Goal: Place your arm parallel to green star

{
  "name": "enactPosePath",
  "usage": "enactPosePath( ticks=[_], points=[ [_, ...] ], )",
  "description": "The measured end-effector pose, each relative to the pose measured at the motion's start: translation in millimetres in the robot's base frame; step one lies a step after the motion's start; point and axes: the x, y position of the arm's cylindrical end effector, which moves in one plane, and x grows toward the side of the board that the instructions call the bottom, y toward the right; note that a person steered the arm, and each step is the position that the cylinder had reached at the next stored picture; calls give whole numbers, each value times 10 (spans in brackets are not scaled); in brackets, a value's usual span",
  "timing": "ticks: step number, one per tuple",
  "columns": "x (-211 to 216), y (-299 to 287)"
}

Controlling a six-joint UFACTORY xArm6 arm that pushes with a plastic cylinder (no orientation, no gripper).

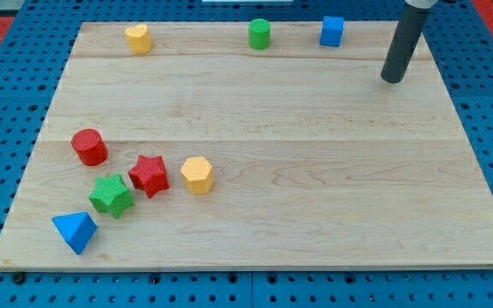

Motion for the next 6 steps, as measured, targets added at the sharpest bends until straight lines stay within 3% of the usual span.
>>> enactPosePath(
  ticks=[1, 2, 3, 4, 5, 6],
  points=[
    [390, -690],
    [336, -1780],
    [6, -2660],
    [96, -3589],
    [869, -4431],
    [1310, -5082]
  ],
)
